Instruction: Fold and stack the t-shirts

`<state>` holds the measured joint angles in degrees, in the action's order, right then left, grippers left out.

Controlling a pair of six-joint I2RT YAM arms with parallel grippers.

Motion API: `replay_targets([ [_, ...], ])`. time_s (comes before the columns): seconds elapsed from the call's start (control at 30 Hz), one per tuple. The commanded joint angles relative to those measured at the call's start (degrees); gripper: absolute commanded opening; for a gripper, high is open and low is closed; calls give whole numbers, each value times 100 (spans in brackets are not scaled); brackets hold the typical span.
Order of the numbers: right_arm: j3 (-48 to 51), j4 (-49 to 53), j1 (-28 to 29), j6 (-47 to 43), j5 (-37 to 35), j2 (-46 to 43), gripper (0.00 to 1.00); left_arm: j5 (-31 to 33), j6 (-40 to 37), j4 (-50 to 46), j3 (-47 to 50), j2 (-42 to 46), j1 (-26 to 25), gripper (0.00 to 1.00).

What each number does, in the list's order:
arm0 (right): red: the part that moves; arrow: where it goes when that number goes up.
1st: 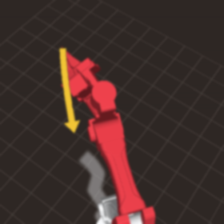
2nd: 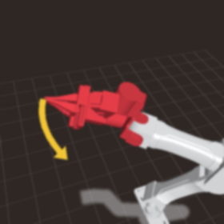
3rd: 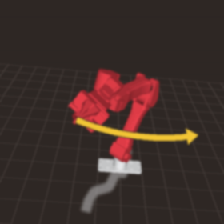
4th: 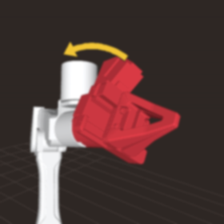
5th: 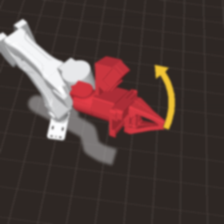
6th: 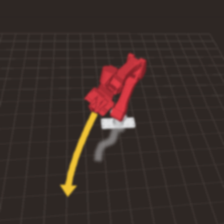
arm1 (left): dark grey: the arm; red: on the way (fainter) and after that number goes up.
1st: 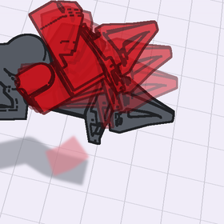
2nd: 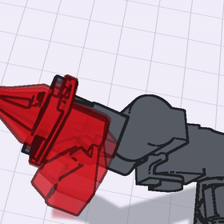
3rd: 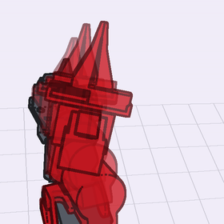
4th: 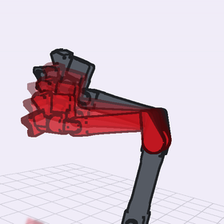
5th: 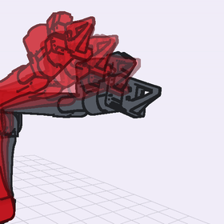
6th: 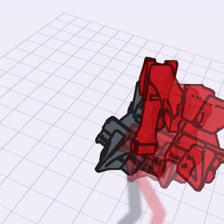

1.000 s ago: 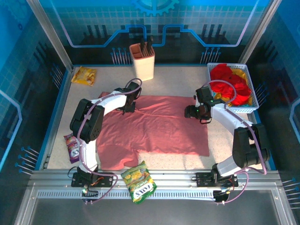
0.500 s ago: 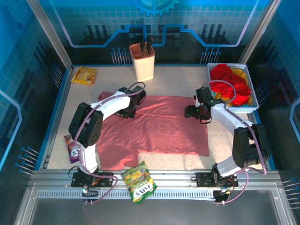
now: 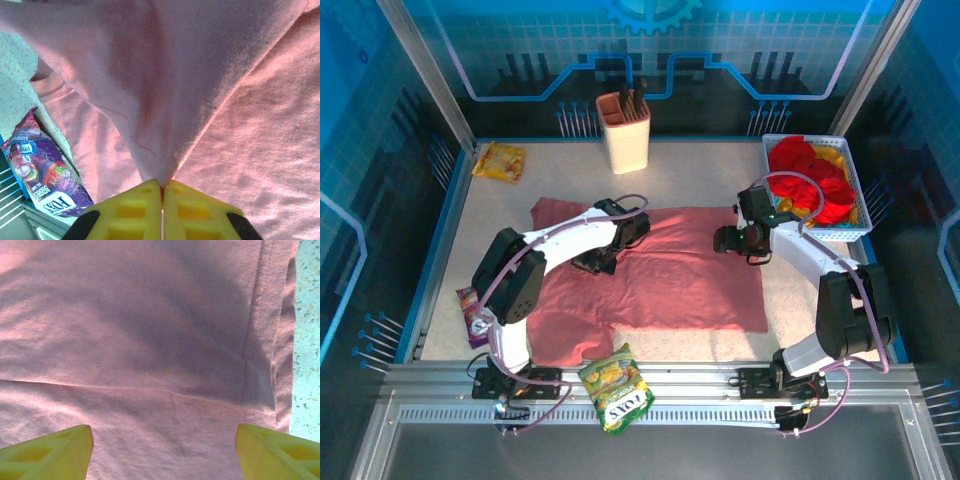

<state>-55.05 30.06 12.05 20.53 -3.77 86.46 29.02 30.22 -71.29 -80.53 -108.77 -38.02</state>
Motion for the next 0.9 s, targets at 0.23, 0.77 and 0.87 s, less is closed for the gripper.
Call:
replay_targets([
  [0.23,59,80,42,-102,122,-101,75,-438,-385,353,-8,214,519,73],
  [0.77,101,-75,28,-102,227,40,75,-2694,240,3702,2575,2916,3907,63],
  [0.87,61,-62,34,-107,254,99,75,-3388,781,4259,2923,2813,4576,60],
])
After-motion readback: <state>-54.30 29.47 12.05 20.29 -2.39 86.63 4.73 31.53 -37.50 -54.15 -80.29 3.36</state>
